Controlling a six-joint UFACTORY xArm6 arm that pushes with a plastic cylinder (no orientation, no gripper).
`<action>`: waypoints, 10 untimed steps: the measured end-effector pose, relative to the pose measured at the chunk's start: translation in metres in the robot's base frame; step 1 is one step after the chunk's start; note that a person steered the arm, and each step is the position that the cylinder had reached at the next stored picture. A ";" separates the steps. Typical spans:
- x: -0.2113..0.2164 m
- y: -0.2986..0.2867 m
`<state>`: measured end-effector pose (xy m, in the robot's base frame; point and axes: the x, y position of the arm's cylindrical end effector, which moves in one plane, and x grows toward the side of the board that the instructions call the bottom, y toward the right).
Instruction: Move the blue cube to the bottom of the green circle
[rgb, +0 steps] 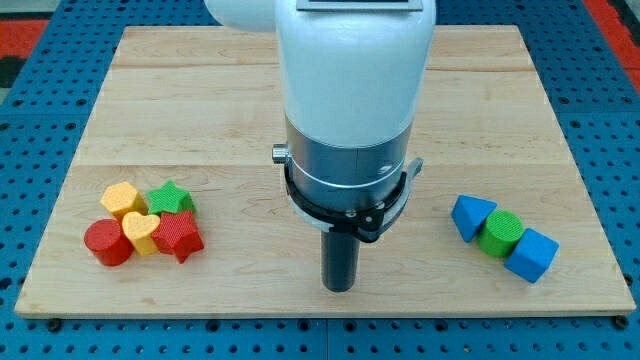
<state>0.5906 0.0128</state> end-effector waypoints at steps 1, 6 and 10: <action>-0.006 0.004; -0.006 0.086; -0.022 0.231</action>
<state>0.5690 0.2437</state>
